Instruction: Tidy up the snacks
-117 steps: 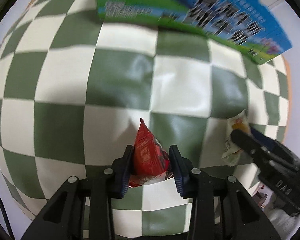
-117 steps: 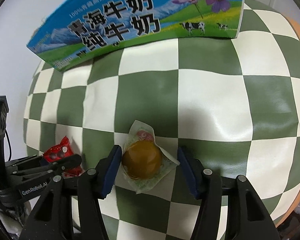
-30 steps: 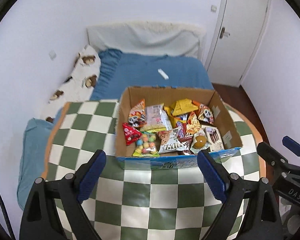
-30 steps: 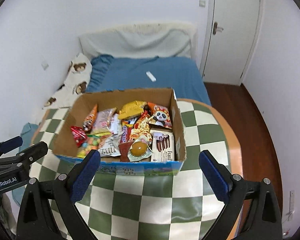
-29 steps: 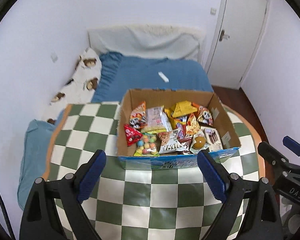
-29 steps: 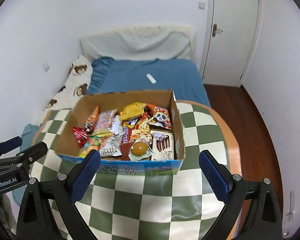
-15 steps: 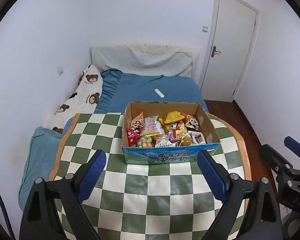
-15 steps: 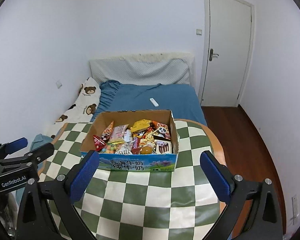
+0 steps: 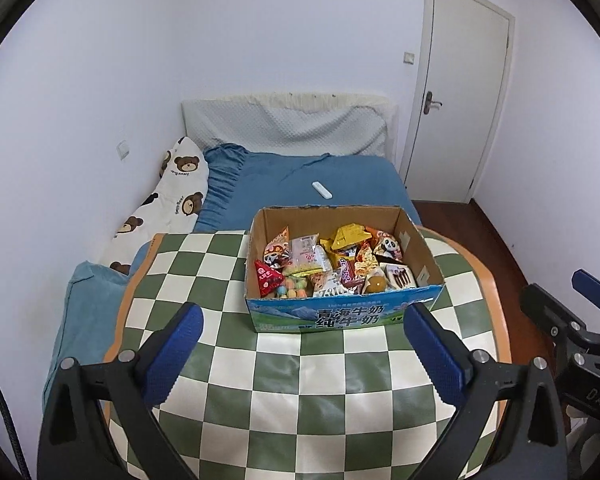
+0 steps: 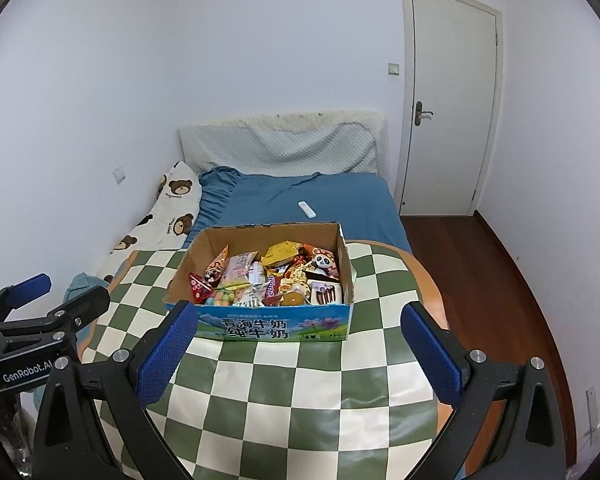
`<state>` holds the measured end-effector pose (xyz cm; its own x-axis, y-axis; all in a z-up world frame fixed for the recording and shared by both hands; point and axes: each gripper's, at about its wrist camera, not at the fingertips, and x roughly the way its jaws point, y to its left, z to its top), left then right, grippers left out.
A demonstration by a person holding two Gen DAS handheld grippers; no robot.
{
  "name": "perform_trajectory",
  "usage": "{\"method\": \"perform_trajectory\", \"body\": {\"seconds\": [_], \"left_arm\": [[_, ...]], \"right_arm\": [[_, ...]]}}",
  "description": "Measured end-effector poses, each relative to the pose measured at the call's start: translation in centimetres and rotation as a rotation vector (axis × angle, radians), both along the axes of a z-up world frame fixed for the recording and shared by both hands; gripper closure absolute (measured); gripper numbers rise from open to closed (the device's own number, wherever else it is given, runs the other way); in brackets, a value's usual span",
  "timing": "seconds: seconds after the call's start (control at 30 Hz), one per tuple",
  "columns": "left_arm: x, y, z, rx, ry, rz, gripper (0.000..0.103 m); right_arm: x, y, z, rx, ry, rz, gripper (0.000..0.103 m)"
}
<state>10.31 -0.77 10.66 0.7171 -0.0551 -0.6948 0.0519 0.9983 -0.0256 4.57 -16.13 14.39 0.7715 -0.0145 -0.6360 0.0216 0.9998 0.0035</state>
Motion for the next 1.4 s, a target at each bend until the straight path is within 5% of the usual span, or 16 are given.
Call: {"method": "perform_trajectory", "body": {"seconds": [0.6, 1.4], "left_arm": [[6.8, -0.8, -5.5, 0.034, 0.072, 0.047, 0.0], [8.1, -1.2, -6.7, 0.032, 0.098, 0.048, 0.0]], "right_arm": [[7.4, -1.9, -5.5, -0.018, 0.064, -0.078, 0.0], [9.2, -2.1, -7.1, -0.052, 0.088, -0.086, 0.0]]}}
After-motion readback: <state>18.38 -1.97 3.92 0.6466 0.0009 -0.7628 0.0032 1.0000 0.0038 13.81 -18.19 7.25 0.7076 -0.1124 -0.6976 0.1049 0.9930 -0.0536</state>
